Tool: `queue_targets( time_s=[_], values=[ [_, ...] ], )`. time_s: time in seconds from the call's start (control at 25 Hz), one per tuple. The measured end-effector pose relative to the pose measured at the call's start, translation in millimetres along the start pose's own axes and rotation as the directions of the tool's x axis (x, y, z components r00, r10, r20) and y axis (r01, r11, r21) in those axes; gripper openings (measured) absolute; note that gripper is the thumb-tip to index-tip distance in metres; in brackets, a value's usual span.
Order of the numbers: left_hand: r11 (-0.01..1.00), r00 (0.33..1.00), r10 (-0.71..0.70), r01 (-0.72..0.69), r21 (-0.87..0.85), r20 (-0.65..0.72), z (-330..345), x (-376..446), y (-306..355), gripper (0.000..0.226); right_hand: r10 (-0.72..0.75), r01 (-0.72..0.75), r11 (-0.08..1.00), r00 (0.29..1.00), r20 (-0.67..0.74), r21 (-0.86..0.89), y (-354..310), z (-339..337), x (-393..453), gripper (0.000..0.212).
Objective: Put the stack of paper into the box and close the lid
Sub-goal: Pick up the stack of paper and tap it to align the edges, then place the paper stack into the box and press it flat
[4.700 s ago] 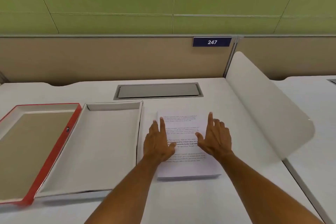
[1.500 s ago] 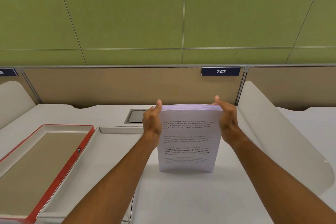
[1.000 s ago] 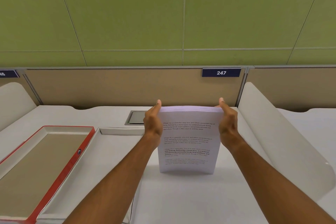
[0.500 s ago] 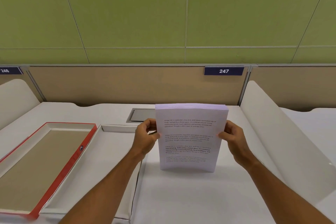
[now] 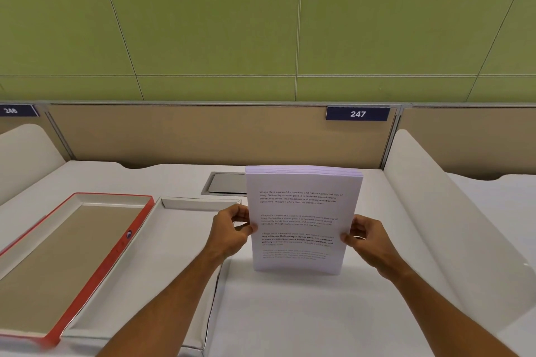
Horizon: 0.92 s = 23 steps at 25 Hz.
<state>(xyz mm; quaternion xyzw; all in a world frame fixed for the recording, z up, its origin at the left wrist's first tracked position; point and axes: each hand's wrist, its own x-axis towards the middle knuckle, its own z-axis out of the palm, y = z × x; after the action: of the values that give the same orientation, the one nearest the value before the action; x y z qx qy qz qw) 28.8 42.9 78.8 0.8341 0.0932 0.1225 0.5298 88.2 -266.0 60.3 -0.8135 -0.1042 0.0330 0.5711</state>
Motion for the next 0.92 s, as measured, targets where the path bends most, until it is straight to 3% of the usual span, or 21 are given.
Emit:
queue_targets(
  time_s=[0.32, 0.56, 0.92],
  values=[
    [0.998, 0.998, -0.033, 0.031, -0.051, -0.046, -5, 0, 11, 0.019, 0.018, -0.019, 0.997, 0.999, 0.027, 0.071, -9, -7, 4, 0.018],
    [0.961, 0.993, -0.097, 0.076, -0.266, -0.068, -31, 3, 35, 0.024, -0.027, -0.001, 0.97, 0.993, 0.112, 0.242, -48, -15, 15, 0.021],
    [0.911, 0.973, -0.214, 0.166, -0.377, -0.09, -106, 13, 26, 0.025, 0.016, -0.069, 0.952, 0.984, 0.178, 0.299, -100, 48, 33, 0.02]
  ],
)
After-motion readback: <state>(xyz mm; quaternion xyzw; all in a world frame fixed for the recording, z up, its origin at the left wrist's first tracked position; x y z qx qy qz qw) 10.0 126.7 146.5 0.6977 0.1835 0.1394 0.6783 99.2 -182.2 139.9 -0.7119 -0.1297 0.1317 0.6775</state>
